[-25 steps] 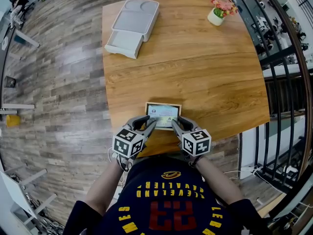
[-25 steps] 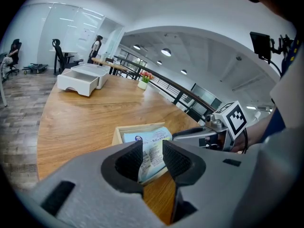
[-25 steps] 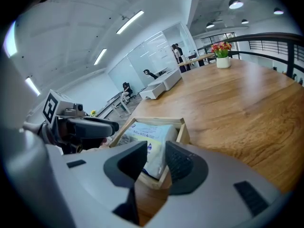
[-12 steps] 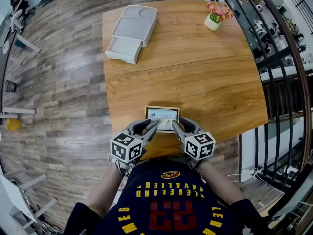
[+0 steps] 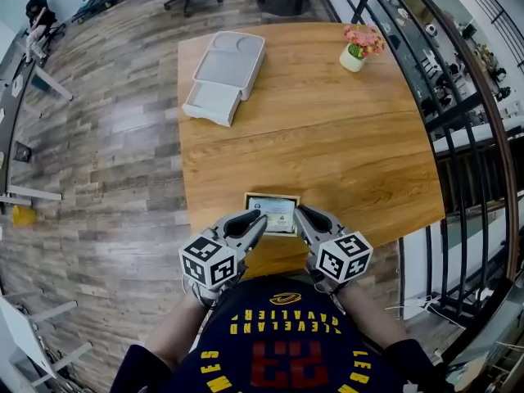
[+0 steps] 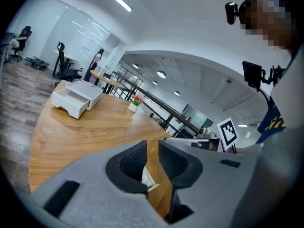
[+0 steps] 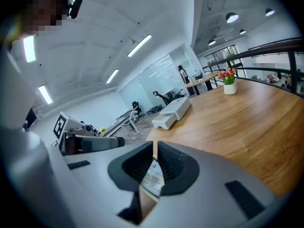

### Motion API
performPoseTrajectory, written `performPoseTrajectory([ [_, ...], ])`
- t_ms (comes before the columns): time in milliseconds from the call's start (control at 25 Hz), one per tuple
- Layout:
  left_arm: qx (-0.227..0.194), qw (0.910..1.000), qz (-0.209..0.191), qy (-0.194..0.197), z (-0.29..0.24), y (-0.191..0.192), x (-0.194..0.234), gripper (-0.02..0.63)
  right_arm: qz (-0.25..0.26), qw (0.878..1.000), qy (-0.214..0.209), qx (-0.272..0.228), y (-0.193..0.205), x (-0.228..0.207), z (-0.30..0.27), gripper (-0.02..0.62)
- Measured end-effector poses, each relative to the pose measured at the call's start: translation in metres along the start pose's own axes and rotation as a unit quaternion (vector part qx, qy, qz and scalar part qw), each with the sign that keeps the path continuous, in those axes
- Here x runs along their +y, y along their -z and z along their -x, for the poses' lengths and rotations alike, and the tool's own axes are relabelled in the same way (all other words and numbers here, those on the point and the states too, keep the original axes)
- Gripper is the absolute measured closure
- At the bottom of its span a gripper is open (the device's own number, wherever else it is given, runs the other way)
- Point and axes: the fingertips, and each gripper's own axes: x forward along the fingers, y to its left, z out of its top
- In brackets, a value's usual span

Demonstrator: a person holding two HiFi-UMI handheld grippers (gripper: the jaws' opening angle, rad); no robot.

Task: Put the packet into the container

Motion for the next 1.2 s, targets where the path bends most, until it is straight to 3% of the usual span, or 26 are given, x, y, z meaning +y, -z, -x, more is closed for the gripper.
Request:
performPoseTrajectory([
  [320, -0.064, 0.9973, -0.015, 0.033, 0.018, -0.048, -0.034, 0.598, 0.008, 0.996, -0.054, -0.066, -0.062, 0.041, 0.017, 0.584],
  [520, -0.089, 0.9931, -0.050, 0.058, 0.019, -0.075, -0.055, 0.598, 0.024, 0.992, -0.074, -0.099, -0.093, 0.054, 0.022, 0.584],
  [720, -0.116, 0.9903, -0.065, 0.042, 0.028, -0.093, -0.058, 0.598, 0.058, 0.987, -0.084, -0.125, -0.111, 0.066, 0.022, 0.584],
  [1200, -0.107, 0.9912, -0.061, 0.048, 0.033, -0.097, -0.076, 0.598, 0.094, 0.985, -0.057, -0.135, -0.115, 0.090, 0.048, 0.584],
])
